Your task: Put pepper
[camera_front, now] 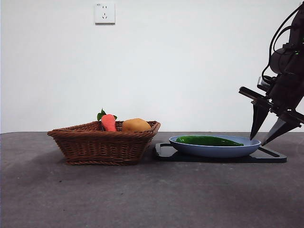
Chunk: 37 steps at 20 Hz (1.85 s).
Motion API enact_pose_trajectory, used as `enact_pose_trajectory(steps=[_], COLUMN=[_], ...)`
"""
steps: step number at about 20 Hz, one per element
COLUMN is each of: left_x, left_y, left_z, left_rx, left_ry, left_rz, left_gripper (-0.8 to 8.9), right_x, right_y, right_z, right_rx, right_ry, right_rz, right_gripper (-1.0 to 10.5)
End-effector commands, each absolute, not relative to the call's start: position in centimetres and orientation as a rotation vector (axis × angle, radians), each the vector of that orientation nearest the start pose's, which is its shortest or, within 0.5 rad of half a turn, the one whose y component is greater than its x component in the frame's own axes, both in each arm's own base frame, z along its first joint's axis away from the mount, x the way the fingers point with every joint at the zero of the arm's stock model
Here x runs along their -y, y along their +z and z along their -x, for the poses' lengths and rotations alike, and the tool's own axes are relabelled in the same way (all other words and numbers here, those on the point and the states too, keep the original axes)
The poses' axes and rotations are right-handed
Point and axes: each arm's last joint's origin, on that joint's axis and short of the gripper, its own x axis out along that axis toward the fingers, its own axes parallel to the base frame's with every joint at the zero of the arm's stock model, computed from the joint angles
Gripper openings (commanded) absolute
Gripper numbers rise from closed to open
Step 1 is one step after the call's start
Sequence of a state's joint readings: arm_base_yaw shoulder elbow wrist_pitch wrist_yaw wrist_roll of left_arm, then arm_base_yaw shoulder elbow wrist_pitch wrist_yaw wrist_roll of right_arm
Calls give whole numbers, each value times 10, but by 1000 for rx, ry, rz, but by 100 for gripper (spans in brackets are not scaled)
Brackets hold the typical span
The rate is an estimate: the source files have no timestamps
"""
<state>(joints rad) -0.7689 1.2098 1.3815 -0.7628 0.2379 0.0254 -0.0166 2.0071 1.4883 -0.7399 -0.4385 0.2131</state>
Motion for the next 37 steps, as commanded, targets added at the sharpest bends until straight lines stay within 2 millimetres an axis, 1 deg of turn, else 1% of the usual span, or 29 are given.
enact_pose_trajectory(steps=[1,3,5,8,11,14,17,19,21,22,23,24,26,27,37], left_x=[172,172,173,172,172,172,172,172,172,172,172,172,172,172,172], left_y=[402,402,401,401,401,401,401,401,401,401,401,400,400,400,400], left_z=[-165,-165,-166,-165,-165,-165,-165,-165,-165,-165,-165,-165,-165,-165,-165], left_rx=[-570,-570,-571,-576,-577,-575,-576,-576,-576,-576,-579,-585,-594,-593,-589], left_ry=[-991,-991,-991,-990,-991,-992,-992,-992,-992,-992,-992,-992,-991,-991,-992], left_rz=[-180,-181,-181,-183,-183,-186,-186,-186,-186,-186,-186,-188,-190,-190,-189], left_gripper=[246,246,246,245,245,245,245,245,244,243,236,190,54,1,8], right_x=[-2,-2,-3,-12,-22,-30,-31,-30,-29,-28,-27,-27,-27,-27,-27], right_y=[214,246,283,339,381,407,417,421,425,427,428,429,429,429,429], right_z=[-397,-381,-357,-310,-255,-205,-161,-137,-120,-115,-110,-107,-106,-106,-107], right_rx=[-1214,-1166,-1113,-1011,-925,-871,-885,-892,-855,-839,-822,-810,-802,-802,-810], right_ry=[260,286,313,377,437,490,525,541,533,531,535,543,561,561,541], right_rz=[-430,-394,-354,-279,-210,-162,-126,-105,-82,-75,-65,-49,-41,-42,-68], right_gripper=[159,159,159,159,159,157,156,154,147,112,50,2,6,6,11])
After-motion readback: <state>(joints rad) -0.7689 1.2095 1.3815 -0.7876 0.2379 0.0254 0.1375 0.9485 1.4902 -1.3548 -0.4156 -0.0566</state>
